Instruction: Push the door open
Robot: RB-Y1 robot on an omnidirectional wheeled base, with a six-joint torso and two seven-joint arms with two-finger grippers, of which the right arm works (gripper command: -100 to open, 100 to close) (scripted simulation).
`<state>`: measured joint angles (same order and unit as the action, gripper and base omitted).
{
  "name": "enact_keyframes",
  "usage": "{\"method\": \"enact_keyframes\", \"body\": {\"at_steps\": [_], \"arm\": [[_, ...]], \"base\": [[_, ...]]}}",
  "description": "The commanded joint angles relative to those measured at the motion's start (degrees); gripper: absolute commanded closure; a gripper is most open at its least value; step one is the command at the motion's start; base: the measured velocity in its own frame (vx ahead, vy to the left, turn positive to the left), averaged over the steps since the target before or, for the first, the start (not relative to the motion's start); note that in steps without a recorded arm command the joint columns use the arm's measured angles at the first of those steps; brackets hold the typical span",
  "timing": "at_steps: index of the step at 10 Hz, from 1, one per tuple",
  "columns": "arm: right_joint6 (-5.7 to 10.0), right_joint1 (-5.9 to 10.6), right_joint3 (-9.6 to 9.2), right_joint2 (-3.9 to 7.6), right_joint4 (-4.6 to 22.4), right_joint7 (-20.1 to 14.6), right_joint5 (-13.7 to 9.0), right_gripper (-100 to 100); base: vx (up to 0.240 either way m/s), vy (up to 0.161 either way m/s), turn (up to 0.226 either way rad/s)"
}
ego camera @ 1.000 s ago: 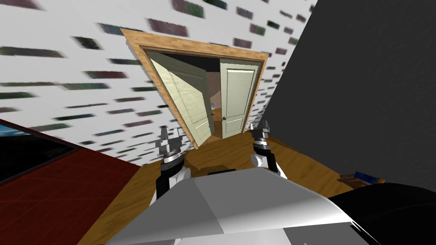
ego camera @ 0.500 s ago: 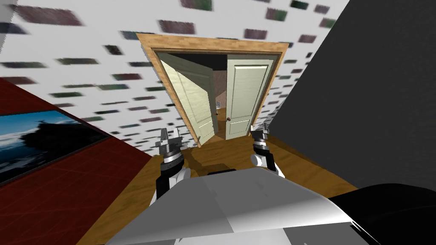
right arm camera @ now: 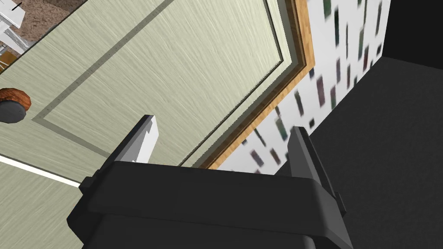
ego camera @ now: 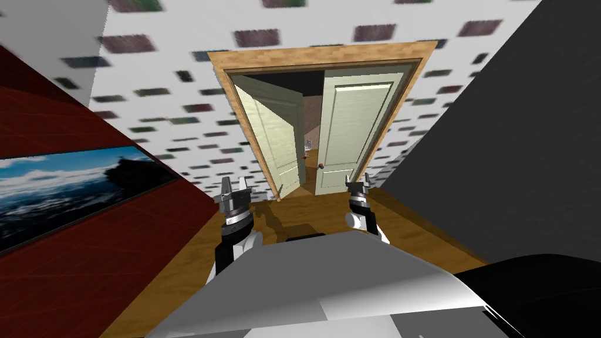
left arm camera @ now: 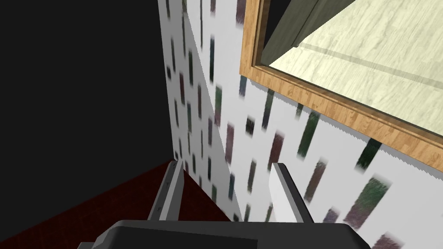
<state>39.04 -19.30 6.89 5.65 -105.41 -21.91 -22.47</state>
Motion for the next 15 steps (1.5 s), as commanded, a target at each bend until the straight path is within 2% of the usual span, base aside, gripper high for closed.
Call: {"method": "enact_keyframes", "body": {"at_steps": [1, 5, 8, 11, 12, 13, 14, 15], "arm": [[0.91, 0.60, 0.53, 0.04, 2.46, -1.64, -1.81, -100], [2.53, 1.87, 1.40, 0.17, 6.87, -4.11, -4.46, -100], [4.58, 3.48, 2.49, 0.19, 12.47, -7.23, -7.82, -100], [5.81, 4.45, 3.15, 0.06, 15.83, -9.11, -9.84, -100], [6.63, 5.10, 3.59, -0.03, 18.07, -10.36, -11.19, -100], [6.63, 5.10, 3.59, -0.03, 18.07, -10.36, -11.19, -100], [7.44, 5.74, 4.03, -0.16, 20.28, -11.60, -12.52, -100], [7.84, 6.05, 4.24, -0.26, 21.37, -12.20, -13.18, -100]], "base": [[0.072, -0.149, 0.361], [0.065, -0.114, 0.226], [0.053, -0.134, 0.344], [0.037, -0.130, 0.206], [0.038, -0.140, 0.378], [0.028, -0.125, 0.151], [0.016, -0.119, 0.246], [0.017, -0.123, 0.288]]}}
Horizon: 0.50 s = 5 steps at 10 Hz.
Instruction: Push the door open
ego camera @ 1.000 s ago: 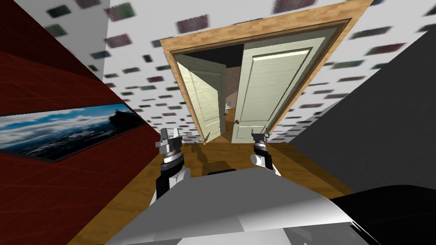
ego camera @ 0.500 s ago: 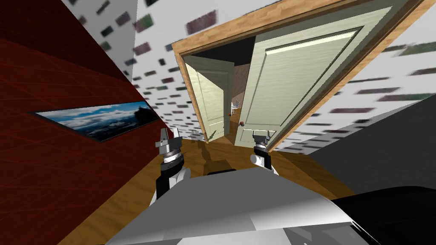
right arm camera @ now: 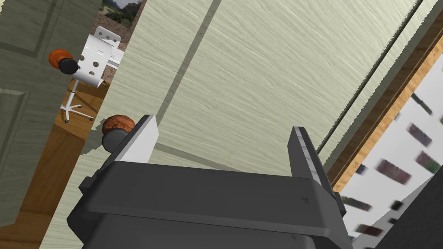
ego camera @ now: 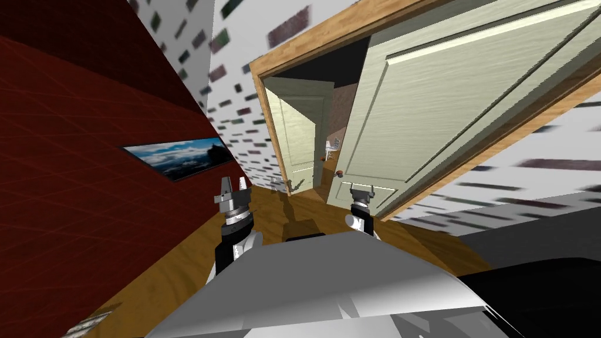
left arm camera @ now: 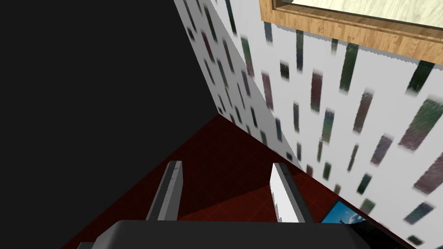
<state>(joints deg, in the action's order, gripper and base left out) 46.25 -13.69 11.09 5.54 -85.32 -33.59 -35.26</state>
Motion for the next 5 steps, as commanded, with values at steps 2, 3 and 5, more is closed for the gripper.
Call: {"method": "enact_keyframes", "body": {"at_steps": [2, 3, 5], "arm": [[1.43, 1.06, 0.47, -0.35, 3.45, -1.74, -1.70, -100], [2.23, 1.69, 0.90, -0.54, 5.62, -2.96, -3.01, -100], [3.00, 2.29, 1.31, -0.80, 7.72, -4.13, -4.27, -100]], "base": [[0.014, -0.116, 0.225], [0.016, -0.138, 0.385], [0.015, -0.144, 0.213]]}}
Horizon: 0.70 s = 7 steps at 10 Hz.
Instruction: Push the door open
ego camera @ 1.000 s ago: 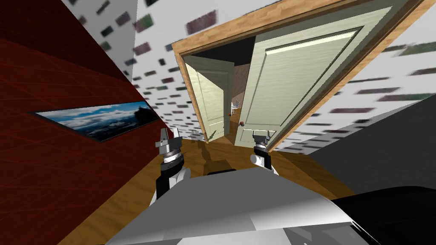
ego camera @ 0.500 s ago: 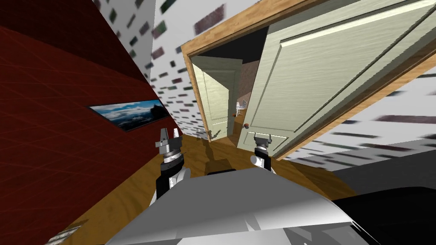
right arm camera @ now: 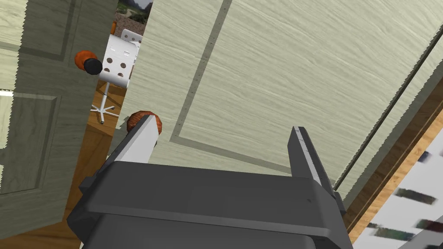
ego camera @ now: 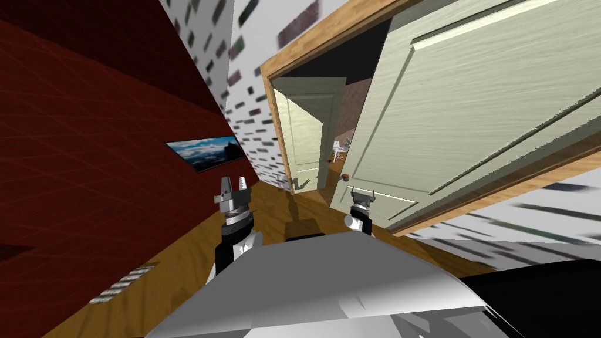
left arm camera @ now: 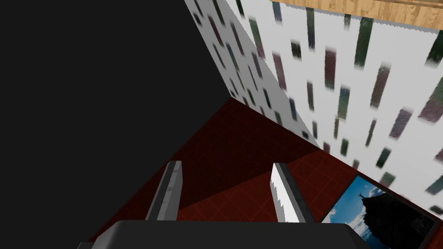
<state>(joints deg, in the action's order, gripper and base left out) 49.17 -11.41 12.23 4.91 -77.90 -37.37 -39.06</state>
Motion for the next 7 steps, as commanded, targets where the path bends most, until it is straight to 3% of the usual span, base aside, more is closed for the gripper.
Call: {"method": "enact_keyframes", "body": {"at_steps": [1, 7], "arm": [[0.83, 0.60, 0.57, -0.46, 2.35, -1.49, -1.70, -100], [2.99, 2.29, 1.72, -1.49, 8.22, -4.77, -5.23, -100]], "base": [[0.019, -0.150, 0.359], [-0.008, -0.110, 0.204]]}}
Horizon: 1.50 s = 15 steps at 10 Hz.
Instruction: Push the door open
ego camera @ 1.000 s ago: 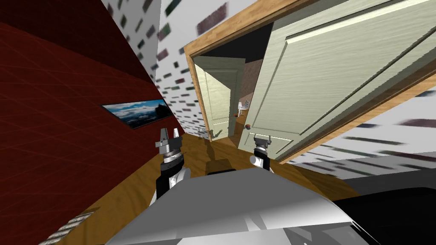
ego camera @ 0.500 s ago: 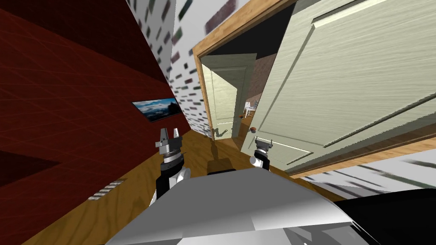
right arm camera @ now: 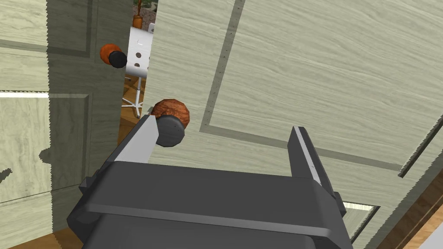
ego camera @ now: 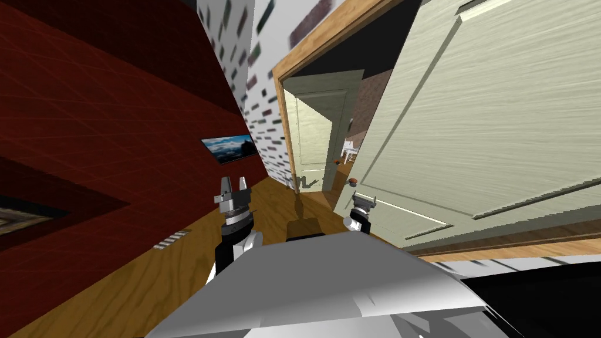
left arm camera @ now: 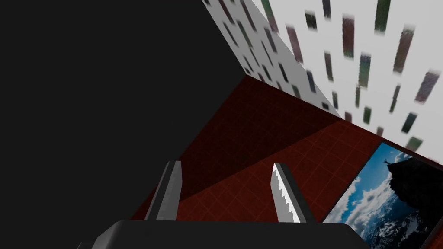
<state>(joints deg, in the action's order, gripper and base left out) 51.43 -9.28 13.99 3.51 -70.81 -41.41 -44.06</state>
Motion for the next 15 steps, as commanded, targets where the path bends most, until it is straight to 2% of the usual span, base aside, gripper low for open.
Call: {"method": "enact_keyframes", "body": {"at_steps": [1, 7, 11, 15], "arm": [[1.06, 0.44, 0.15, -0.29, 2.05, -1.25, -0.79, -100], [3.24, 2.15, 1.32, -1.81, 7.99, -4.57, -4.36, -100], [5.24, 3.72, 2.39, -3.72, 13.45, -7.62, -7.65, -100], [6.55, 4.75, 3.09, -5.41, 17.02, -9.61, -9.79, -100]], "base": [[0.006, -0.084, 0.208], [-0.021, -0.108, 0.221], [-0.043, -0.132, 0.297], [-0.033, -0.088, 0.216]]}}
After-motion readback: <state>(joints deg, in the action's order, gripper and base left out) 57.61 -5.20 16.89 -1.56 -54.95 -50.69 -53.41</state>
